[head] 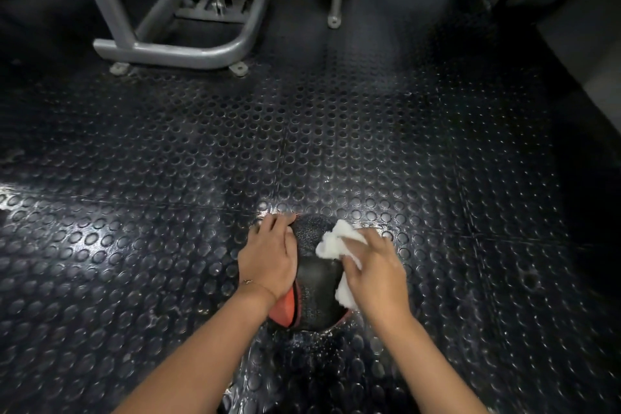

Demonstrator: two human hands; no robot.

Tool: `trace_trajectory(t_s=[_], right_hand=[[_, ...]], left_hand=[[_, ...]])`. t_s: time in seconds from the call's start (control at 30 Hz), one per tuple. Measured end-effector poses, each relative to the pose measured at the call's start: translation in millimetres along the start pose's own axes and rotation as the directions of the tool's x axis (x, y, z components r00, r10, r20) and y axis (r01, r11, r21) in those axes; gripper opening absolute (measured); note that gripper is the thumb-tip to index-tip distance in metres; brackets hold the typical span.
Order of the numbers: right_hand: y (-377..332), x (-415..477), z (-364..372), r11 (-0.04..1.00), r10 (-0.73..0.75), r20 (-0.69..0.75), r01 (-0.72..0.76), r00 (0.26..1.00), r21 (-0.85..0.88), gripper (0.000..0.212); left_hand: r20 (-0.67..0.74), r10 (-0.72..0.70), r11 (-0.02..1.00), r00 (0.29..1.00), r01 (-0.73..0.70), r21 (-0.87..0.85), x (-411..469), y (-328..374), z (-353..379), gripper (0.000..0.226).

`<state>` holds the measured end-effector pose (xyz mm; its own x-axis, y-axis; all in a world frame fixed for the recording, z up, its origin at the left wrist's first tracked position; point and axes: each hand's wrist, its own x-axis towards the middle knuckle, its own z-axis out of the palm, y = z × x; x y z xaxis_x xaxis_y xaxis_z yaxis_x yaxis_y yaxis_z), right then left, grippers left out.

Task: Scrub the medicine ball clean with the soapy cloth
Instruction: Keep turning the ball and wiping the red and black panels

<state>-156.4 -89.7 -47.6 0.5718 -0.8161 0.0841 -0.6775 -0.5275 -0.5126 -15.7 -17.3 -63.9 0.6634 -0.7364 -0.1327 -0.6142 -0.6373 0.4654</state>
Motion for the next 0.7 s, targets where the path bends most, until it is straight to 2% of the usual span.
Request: trace_trajectory(t_s=[0.07, 0.13, 0.17, 0.27, 0.3, 0.37, 0.43, 0.47, 0.57, 0.63, 0.7], right_hand=[[0.2, 12.3, 2.6, 0.977, 0.209, -0.002, -0.209, 0.978, 0.044, 0.029], [-4.9, 13.2, 1.5, 0.968, 0.252, 0.002, -0.252, 0.968, 0.003, 0.03], [-9.3, 10.4, -1.6, 0.978, 0.207, 0.013, -0.207, 0.978, 0.01, 0.03], [-12.2, -9.6, -2.8, 0.997, -0.072, -0.028, 0.072, 0.997, 0.008, 0.032], [-8.3, -10.0, -3.2, 0.997, -0.082, -0.025, 0.082, 0.996, 0.001, 0.031], [1.5, 4.3, -2.1, 0.997, 0.075, 0.016, -0.075, 0.997, 0.025, 0.028], [6.7, 22.6, -1.4, 0.968, 0.242, 0.062, -0.245, 0.968, 0.052, 0.024], [7.0, 27.5, -0.5, 0.965, 0.261, 0.055, -0.262, 0.964, 0.021, 0.023], [-7.7, 13.5, -2.2, 0.986, 0.168, 0.055, -0.168, 0.984, -0.003, 0.028], [-20.1, -11.0, -2.7, 0.997, 0.059, 0.003, -0.059, 0.998, 0.056, 0.032], [-23.8, -26.2, 2.6, 1.0, -0.009, -0.068, 0.01, 0.998, 0.019, 0.035]], left_hand=[[-0.003, -0.025, 1.0, 1.0, 0.025, 0.007, -0.5, 9.4, 1.9, 0.039], [-0.009, -0.023, 0.999, 1.0, 0.023, 0.033, 0.9, 18.2, 4.4, 0.039], [-0.004, -0.015, 0.999, 1.0, 0.015, 0.049, 2.1, 19.9, 5.4, 0.038], [0.025, 0.003, 0.997, 1.0, -0.005, 0.074, 1.2, 17.7, 5.6, 0.039], [0.026, 0.007, 0.997, 1.0, -0.009, 0.077, -0.4, 17.4, 5.6, 0.039], [0.017, 0.016, 0.997, 1.0, -0.017, 0.08, -3.1, 19.1, 5.4, 0.039], [0.014, 0.014, 0.997, 1.0, -0.015, 0.078, -2.7, 22.5, 6.3, 0.038], [0.011, 0.014, 0.997, 1.0, -0.015, 0.077, -1.9, 24.0, 6.3, 0.038], [0.013, 0.03, 0.996, 0.999, -0.031, 0.086, -1.0, 22.4, 5.2, 0.036], [0.025, 0.052, 0.995, 0.998, -0.054, 0.087, -3.2, 18.0, 4.5, 0.037], [0.033, 0.077, 0.994, 0.996, -0.08, 0.069, -7.1, 14.4, 4.9, 0.039]])
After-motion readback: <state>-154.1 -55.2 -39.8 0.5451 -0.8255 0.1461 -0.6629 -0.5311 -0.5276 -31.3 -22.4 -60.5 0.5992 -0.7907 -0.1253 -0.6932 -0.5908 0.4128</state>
